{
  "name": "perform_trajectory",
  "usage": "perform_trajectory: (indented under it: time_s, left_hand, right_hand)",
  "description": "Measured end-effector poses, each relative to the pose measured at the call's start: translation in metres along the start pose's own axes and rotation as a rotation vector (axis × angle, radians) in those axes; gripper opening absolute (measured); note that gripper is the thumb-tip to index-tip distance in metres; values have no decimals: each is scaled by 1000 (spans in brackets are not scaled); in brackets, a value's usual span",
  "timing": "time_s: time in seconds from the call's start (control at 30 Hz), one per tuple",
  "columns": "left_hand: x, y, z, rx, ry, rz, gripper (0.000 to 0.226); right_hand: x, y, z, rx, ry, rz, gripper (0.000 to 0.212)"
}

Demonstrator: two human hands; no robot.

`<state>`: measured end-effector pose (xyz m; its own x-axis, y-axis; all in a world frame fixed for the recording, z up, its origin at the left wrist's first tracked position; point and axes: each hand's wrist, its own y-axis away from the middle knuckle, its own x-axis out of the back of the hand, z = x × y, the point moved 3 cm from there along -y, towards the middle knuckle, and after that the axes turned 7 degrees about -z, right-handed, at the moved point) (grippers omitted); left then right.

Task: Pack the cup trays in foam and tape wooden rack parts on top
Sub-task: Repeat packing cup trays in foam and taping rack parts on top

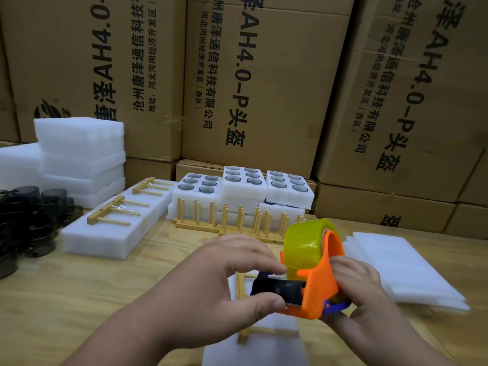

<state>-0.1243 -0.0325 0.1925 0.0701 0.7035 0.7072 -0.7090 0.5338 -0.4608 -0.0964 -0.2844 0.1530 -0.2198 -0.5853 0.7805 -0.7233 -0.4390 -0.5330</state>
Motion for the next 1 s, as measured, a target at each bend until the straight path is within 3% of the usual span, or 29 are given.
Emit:
perform_trajectory:
  time_s: [0.23,0.33,0.63,1.0]
  left_hand:
    - [-1,-8,0,-8,123,-12,8]
    - [-3,-7,0,20,109,47,10]
    - [8,9,3,-24,28,205,17]
    - [10,20,5,-240,-460,474,11]
  right_hand:
    - [9,0,0,44,85,-46,34]
    - [9,-2,-1,55,82,-73,28]
    - [-4,-8,-10,110,57,-123,37]
    - [-12,-29,-7,134,40,-185,34]
